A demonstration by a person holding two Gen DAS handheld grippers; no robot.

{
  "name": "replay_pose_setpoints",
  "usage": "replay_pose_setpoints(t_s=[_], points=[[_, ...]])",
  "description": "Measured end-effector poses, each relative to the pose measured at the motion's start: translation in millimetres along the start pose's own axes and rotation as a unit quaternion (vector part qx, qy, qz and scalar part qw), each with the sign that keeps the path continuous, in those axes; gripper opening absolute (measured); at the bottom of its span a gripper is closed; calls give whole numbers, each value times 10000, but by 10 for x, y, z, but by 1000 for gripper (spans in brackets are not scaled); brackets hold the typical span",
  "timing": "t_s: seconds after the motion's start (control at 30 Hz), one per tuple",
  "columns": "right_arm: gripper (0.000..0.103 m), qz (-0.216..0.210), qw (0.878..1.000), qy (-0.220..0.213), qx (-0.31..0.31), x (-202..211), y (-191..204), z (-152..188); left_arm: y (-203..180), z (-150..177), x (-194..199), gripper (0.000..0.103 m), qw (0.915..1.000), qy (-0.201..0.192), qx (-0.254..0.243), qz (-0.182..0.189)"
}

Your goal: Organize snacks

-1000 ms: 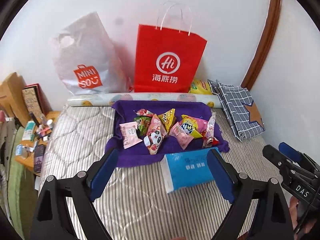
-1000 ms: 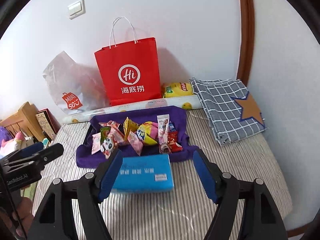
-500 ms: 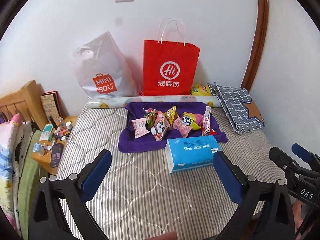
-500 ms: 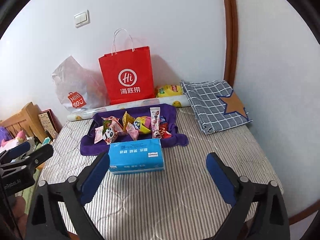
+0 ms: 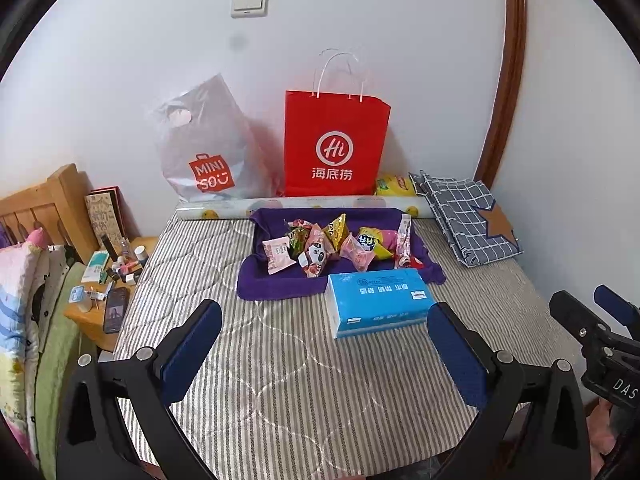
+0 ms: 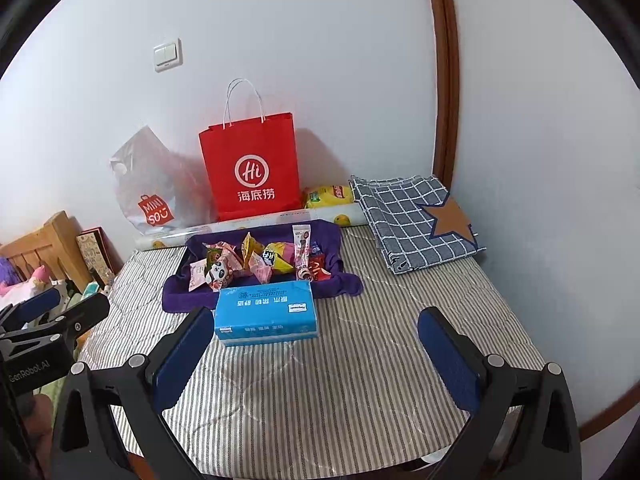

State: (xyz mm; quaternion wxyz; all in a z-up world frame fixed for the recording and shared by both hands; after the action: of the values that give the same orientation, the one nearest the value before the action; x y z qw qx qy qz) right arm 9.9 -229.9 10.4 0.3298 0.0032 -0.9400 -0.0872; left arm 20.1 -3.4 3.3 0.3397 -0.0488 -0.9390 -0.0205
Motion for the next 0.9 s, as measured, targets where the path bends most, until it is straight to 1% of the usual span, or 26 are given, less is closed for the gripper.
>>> replay_pose_setpoints(t_s=[0.13, 0.9], points=[[103, 26, 10000, 1, -1, 12, -7, 7, -5, 21, 27, 101, 10000, -13, -18, -50], [103, 111, 9999, -26, 44, 57, -22, 25, -64, 50, 34, 101, 10000, 14, -38, 1]])
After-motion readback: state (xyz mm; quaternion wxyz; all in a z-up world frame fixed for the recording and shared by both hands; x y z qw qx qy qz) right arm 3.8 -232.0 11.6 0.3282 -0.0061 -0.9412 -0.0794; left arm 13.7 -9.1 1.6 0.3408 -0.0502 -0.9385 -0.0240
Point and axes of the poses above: each gripper's, at about its wrist camera, not at the fingertips, and x roughly against the way its jaws point, y to its left, z to its underside, the point moved 2 cm from there along -x, roughly the way its jaws point, and after that the axes turned 5 degrees about -x, right-handed, at the moved point
